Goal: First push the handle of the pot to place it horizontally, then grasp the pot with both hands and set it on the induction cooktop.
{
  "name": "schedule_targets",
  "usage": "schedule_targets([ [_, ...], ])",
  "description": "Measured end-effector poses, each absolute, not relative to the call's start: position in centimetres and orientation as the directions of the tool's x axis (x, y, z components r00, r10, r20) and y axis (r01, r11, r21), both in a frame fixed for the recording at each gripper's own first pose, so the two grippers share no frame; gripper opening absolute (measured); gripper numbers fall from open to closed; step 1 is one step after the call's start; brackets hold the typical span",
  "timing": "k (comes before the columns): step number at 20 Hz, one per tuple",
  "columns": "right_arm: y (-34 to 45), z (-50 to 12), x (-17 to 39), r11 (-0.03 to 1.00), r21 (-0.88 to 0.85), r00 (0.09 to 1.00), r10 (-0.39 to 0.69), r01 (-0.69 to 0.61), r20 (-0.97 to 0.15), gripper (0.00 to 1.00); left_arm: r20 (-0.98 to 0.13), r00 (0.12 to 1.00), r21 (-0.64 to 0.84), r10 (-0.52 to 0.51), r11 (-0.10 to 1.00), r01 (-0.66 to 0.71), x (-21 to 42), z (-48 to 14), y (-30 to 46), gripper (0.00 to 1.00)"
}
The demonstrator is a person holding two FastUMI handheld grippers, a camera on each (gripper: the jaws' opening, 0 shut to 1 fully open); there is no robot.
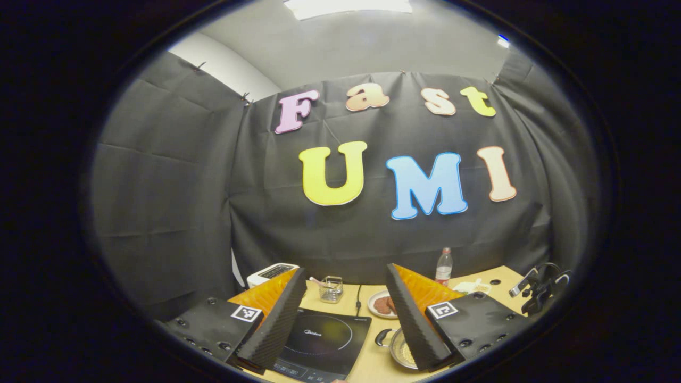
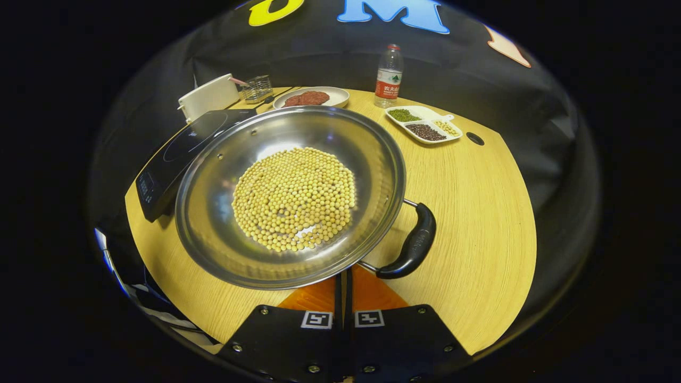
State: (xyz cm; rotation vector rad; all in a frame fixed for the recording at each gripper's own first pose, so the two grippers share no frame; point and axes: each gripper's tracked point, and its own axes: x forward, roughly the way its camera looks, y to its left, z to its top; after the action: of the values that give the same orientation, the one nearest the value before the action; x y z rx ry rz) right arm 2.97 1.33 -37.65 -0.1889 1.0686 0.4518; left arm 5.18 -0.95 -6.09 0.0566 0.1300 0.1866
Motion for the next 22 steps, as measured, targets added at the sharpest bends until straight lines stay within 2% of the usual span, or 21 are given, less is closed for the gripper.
schedule_targets([
  [5,-0.3,-38.3,5.2,0.925,0.057,0.422,0.225,-0.375,-0.878,0.01,-0.139,0.964,0.076,0.226,0.973,-0.217,4.8,-6.8,0.0,0.97],
  [6,-0.8,-38.3,5.8,0.932,0.051,0.431,0.213,-0.358,-0.877,0.01,-0.143,0.962,0.075,0.231,0.972,-0.222,4.8,-6.9,0.1,1.0],
  [8,-1.5,-38.5,6.7,0.945,0.055,0.441,0.201,-0.322,-0.875,0.01,-0.146,0.96,0.076,0.24,0.97,-0.231,4.5,-7.0,0.4,0.97],
  [9,-1.9,-38.6,7.1,0.951,0.054,0.446,0.193,-0.305,-0.874,0.01,-0.146,0.959,0.079,0.244,0.969,-0.234,4.4,-7.1,0.4,1.0],
  [16,-2.7,-38.7,9.1,0.975,0.055,0.493,0.157,-0.215,-0.856,0.01,-0.159,0.956,0.088,0.247,0.968,-0.235,4.5,-7.6,0.3,1.0],
  [22,-3.5,-38.5,7.9,0.975,0.017,0.485,0.125,-0.221,-0.865,0.01,-0.181,0.958,0.084,0.224,0.974,-0.212,4.5,-8.6,-0.1,1.0],
])
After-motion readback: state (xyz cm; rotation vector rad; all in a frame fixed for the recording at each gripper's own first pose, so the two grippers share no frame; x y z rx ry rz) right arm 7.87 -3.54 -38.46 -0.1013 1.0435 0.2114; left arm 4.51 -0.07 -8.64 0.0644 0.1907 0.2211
